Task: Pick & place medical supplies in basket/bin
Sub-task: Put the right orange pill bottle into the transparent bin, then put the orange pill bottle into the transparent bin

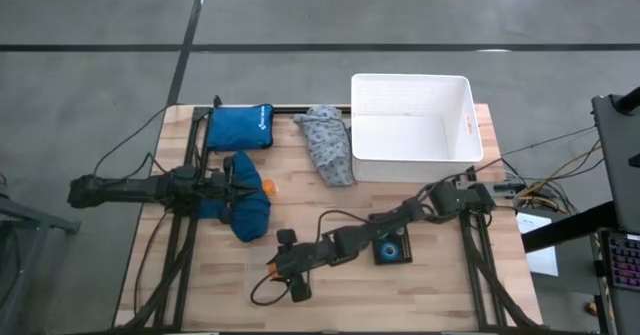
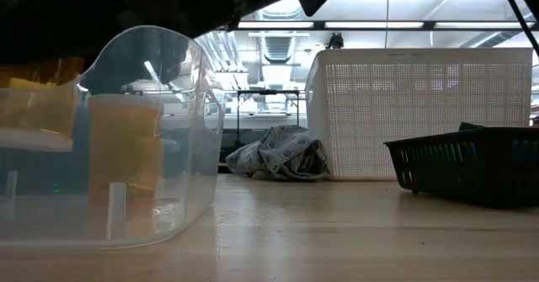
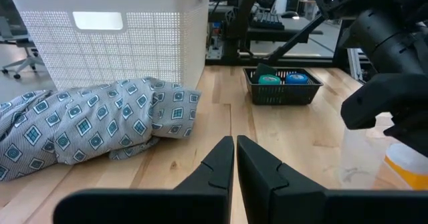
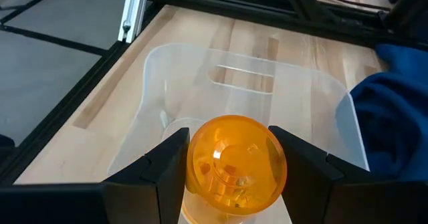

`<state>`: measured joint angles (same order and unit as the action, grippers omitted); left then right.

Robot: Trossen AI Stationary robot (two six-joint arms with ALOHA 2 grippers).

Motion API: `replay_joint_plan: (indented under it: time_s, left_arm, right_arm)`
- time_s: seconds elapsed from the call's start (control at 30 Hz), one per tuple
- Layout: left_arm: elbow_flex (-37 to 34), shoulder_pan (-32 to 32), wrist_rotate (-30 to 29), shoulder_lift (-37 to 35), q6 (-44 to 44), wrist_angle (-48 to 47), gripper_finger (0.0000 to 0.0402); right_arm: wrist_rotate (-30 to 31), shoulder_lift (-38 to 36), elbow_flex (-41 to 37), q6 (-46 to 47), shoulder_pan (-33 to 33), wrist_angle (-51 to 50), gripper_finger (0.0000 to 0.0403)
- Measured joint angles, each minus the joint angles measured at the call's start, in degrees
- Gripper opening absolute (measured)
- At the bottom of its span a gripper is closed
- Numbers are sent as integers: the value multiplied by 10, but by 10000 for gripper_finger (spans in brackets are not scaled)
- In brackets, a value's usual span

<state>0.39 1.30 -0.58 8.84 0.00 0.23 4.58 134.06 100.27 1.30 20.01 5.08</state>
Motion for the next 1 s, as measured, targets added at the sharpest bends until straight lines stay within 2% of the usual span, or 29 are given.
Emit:
replay_joint_plan:
  time_s: [0.5,1.0]
  left_arm:
    - [0,0,0,0,-2,0,26]
    - [0,0,0,0,-2,0,26]
  right_arm:
    - [-1,0,0,2,0,-1,215]
    - [-1,0,0,2,0,-2,217]
